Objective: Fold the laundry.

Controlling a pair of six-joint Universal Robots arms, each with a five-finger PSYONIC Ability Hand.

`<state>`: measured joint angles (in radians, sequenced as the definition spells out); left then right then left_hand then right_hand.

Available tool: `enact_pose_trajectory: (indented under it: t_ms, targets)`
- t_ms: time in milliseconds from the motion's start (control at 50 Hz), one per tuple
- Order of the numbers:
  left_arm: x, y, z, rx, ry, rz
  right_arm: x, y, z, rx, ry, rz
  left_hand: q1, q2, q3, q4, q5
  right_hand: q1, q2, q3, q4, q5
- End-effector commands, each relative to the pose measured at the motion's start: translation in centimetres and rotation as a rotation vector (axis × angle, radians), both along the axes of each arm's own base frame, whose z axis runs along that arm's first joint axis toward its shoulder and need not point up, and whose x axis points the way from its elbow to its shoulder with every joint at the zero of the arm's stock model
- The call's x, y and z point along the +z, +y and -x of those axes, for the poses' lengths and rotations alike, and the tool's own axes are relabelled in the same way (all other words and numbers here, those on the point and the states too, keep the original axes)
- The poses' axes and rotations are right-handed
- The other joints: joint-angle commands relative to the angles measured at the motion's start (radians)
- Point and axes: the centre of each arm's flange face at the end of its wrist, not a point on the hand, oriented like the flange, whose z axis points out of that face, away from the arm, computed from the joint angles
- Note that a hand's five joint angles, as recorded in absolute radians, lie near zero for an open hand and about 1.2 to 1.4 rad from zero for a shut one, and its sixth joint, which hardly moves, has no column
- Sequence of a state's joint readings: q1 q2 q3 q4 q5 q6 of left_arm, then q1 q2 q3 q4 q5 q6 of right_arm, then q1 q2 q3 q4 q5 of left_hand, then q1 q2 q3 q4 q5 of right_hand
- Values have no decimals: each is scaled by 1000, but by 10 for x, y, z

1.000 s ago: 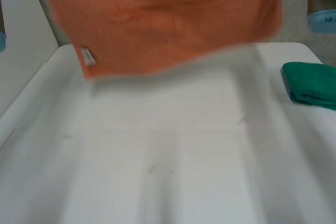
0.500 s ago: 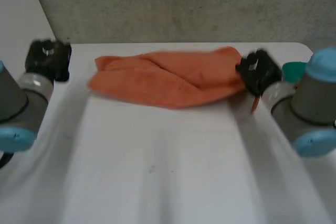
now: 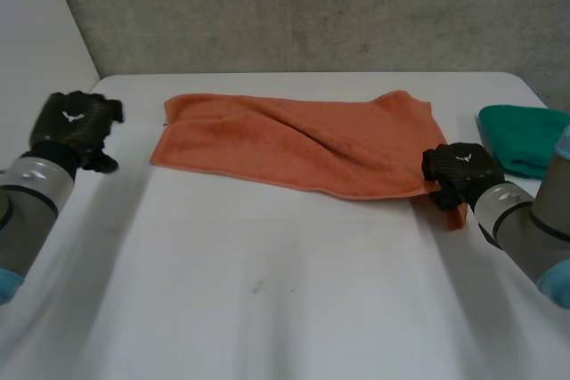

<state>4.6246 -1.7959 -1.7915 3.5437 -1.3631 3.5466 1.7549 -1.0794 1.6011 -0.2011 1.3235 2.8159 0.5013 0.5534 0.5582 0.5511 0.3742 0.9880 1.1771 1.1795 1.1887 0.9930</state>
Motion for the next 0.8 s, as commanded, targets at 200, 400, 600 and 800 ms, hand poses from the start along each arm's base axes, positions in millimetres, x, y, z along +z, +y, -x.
enact_pose_trajectory:
  t_ms: [200,400,600,800]
  targets:
    - [-44,-4,30,-138,80,-151,159,64,-49,189,32,280,-103,-155,-160,-153,-150,408,219,217,208,229]
    - [-49,-1,64,-197,258,-226,217,106,-75,253,3,355,-144,-196,-201,-194,-191,408,219,217,208,229]
    - [-69,-5,86,-159,243,-249,249,129,-81,289,-15,417,-121,-173,-177,-170,-168,408,219,217,208,229]
    - [-85,-17,90,-120,228,-260,263,141,-72,283,-29,447,111,59,54,61,64,408,219,217,208,229]
